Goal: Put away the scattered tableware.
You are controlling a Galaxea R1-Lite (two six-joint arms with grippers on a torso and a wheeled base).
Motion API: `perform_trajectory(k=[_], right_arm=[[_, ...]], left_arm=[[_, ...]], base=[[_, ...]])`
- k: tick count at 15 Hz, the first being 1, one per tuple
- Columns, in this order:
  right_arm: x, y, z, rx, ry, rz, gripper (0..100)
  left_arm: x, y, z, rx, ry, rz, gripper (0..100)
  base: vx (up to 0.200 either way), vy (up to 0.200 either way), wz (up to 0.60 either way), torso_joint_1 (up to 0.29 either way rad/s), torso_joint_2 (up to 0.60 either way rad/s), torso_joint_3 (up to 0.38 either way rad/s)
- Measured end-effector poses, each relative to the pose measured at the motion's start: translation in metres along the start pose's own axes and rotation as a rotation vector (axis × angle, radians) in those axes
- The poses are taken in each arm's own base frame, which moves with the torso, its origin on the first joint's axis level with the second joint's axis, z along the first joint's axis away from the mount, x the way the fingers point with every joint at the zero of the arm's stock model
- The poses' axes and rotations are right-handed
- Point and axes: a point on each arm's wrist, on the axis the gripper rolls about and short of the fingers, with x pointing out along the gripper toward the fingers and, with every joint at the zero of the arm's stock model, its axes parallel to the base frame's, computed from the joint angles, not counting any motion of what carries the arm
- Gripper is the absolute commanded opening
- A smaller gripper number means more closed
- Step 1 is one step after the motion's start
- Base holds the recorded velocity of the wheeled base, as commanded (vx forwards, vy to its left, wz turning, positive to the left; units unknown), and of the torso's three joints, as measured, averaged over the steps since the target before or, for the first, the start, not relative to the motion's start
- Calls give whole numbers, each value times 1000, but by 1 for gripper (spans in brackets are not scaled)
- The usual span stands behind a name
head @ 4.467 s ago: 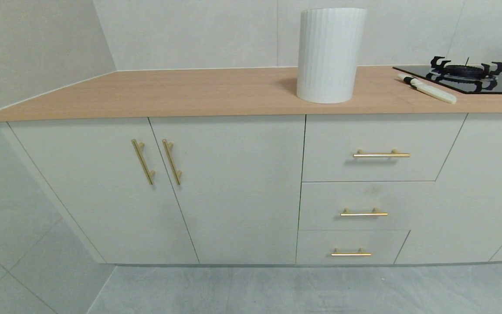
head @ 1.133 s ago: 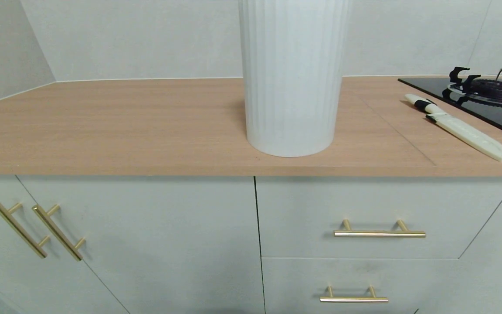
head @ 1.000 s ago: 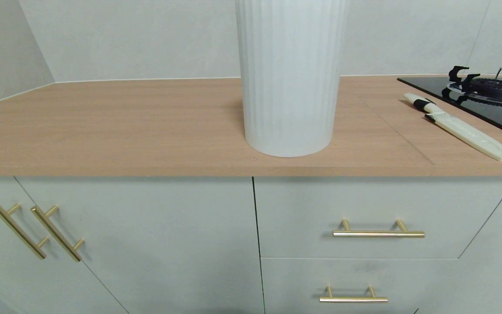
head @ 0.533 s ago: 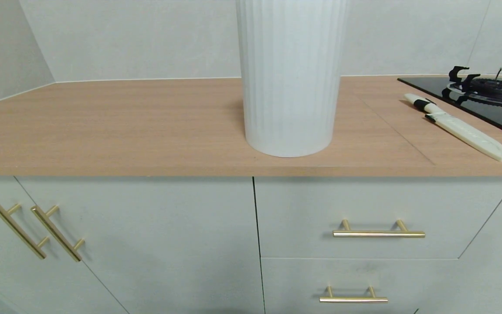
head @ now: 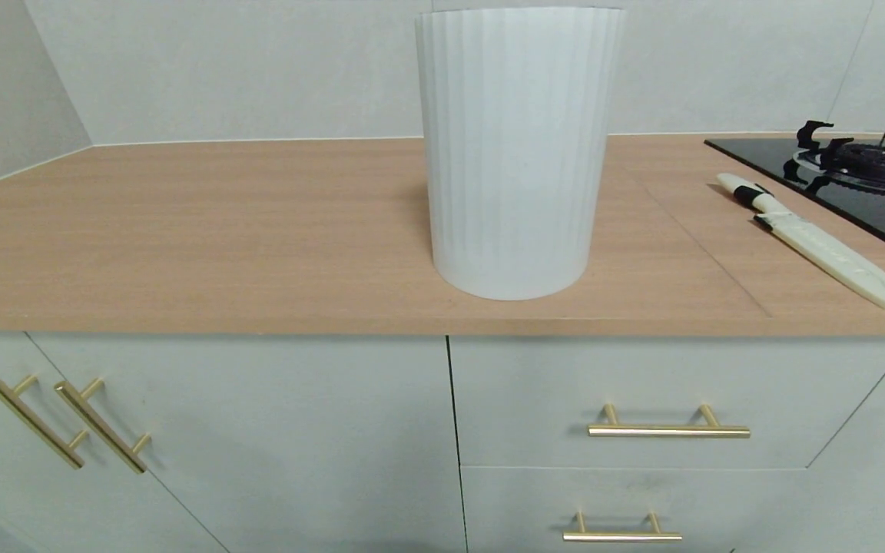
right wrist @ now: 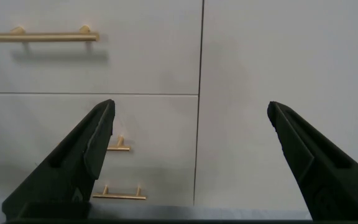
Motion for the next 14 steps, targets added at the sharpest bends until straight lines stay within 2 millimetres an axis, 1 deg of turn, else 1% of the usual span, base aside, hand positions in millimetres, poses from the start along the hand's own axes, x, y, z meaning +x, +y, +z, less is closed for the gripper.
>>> perform_trajectory(k=[7,14], right_arm=[[0,0,0,1,0,0,100],[0,0,0,2,0,-1,100]], left_arm=[[0,0,0,0,0,0,100],[0,0,0,0,0,1,100]], base=[[0,0,0,150,-492,-296],[0,0,0,203,-491,-291]])
